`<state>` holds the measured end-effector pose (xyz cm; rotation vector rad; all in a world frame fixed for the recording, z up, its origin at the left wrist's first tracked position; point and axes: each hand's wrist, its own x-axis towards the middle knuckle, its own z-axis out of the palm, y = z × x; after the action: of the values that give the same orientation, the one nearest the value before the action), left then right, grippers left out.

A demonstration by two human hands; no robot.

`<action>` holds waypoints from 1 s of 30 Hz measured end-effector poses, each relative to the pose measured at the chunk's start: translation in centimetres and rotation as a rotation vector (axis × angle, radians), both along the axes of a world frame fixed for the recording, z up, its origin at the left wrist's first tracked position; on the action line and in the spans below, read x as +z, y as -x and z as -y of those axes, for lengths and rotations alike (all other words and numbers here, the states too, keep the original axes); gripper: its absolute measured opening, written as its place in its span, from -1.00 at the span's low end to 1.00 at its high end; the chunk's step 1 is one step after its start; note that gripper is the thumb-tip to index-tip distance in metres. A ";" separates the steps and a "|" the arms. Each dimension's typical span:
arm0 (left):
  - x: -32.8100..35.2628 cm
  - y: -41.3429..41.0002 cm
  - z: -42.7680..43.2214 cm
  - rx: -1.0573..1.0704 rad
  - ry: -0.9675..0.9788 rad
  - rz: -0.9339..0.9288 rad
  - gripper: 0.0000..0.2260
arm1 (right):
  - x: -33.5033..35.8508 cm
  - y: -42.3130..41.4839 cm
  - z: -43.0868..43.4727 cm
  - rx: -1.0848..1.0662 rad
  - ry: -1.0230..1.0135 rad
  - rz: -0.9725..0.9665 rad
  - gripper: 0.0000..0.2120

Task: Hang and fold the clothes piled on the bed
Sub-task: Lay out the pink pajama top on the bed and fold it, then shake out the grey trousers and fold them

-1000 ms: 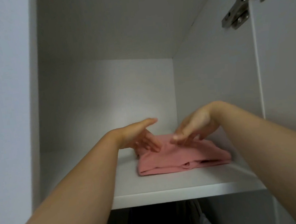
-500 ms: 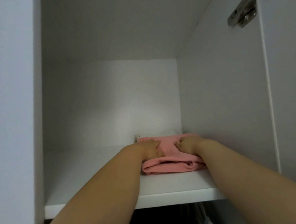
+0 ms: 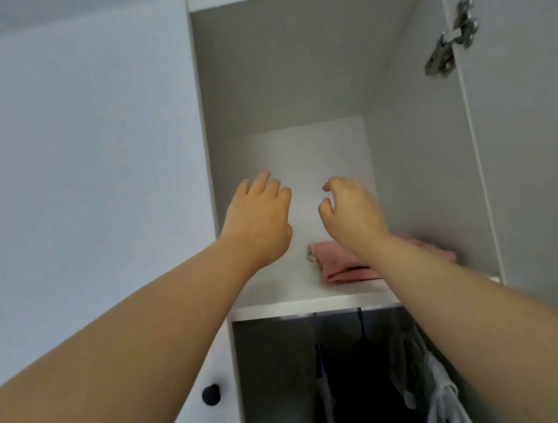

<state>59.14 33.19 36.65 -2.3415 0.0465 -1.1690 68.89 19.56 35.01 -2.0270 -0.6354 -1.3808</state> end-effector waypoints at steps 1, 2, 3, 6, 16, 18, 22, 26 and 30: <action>0.1 2.3 -0.8 0.009 -0.010 0.027 -0.50 | -0.1 1.7 -0.8 0.031 -0.007 0.035 -0.69; 0.0 4.5 -1.7 0.027 -0.009 0.044 -0.49 | -0.4 3.4 -1.7 0.067 -0.002 0.058 -0.69; -0.1 6.8 -2.8 0.051 0.002 0.046 -0.48 | -0.8 5.2 -2.9 0.104 0.011 0.069 -0.68; -1.4 13.1 -6.4 0.184 0.041 -0.004 -0.46 | -2.3 10.6 -7.0 0.191 0.077 0.035 -0.61; -10.5 33.6 -19.1 0.690 0.277 -0.121 -0.41 | -9.9 28.4 -24.4 0.609 0.344 -0.078 -0.53; -13.4 38.1 -21.1 0.805 0.341 -0.132 -0.41 | -12.4 32.1 -27.7 0.708 0.417 -0.069 -0.52; -20.2 46.4 -23.8 1.026 0.425 -0.151 -0.41 | -19.1 39.9 -32.9 0.897 0.536 -0.059 -0.51; -28.7 53.9 -24.8 1.207 0.516 -0.210 -0.41 | -28.1 46.9 -35.8 1.022 0.637 -0.053 -0.51; -38.3 60.9 -24.6 1.308 0.627 -0.207 -0.40 | -38.1 53.3 -37.2 1.151 0.721 -0.078 -0.51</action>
<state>-1.81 57.79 -1.67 -2.1438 -1.6823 -0.2491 15.59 56.74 -3.10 -1.5807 -2.0404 -0.3721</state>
